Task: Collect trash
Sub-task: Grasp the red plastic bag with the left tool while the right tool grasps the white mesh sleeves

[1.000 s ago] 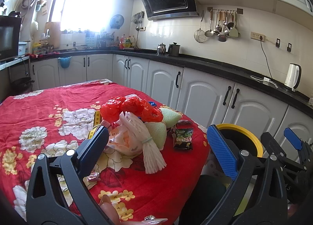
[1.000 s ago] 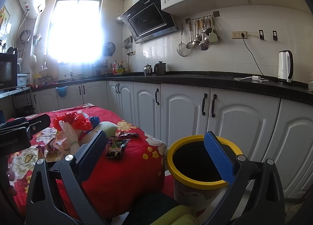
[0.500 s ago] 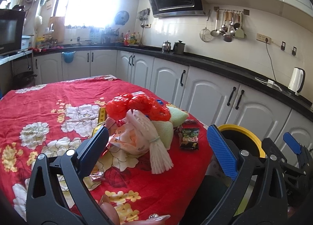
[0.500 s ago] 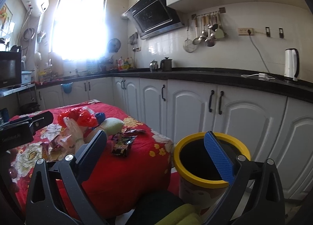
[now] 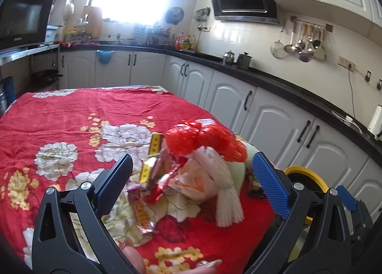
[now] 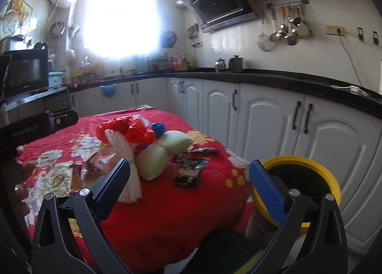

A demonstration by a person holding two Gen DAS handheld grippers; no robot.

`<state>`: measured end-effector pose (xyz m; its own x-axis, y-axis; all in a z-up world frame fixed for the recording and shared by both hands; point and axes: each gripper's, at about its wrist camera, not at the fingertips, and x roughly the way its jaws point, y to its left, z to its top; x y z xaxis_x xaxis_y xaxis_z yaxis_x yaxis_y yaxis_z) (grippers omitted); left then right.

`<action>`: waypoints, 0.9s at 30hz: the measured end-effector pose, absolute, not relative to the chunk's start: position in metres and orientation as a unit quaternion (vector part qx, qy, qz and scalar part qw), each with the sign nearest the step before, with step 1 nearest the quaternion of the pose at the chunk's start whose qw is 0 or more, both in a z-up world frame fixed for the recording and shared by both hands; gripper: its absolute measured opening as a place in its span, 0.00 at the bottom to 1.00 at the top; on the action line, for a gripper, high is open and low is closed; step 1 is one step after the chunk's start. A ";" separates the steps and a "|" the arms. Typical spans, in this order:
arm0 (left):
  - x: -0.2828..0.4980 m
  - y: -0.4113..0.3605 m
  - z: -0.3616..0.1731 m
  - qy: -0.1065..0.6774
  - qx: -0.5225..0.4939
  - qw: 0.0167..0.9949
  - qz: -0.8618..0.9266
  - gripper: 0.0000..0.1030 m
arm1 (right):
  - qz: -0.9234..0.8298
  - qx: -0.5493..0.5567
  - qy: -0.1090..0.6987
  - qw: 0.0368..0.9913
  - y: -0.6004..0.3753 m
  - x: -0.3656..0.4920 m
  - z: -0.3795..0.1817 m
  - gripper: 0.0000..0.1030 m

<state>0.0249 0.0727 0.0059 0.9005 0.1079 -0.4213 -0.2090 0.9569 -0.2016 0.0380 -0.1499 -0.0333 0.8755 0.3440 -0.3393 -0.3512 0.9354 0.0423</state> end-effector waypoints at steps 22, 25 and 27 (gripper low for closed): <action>0.124 0.129 0.003 0.300 -0.174 0.937 0.030 0.89 | 0.317 -0.033 0.288 0.903 -0.064 0.107 -0.072 0.89; 0.139 0.134 -0.004 0.319 -0.202 0.926 0.014 0.89 | 0.322 -0.037 0.302 0.896 -0.059 0.112 -0.079 0.80; 0.147 0.137 -0.009 0.328 -0.215 0.920 0.011 0.89 | 0.326 -0.034 0.313 0.891 -0.058 0.114 -0.084 0.73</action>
<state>0.1468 0.1371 -0.0092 0.7845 -0.1218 -0.6080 -0.1608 0.9071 -0.3891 0.1145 -0.0578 -0.0841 0.5906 0.5604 -0.5806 -0.6031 0.7846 0.1438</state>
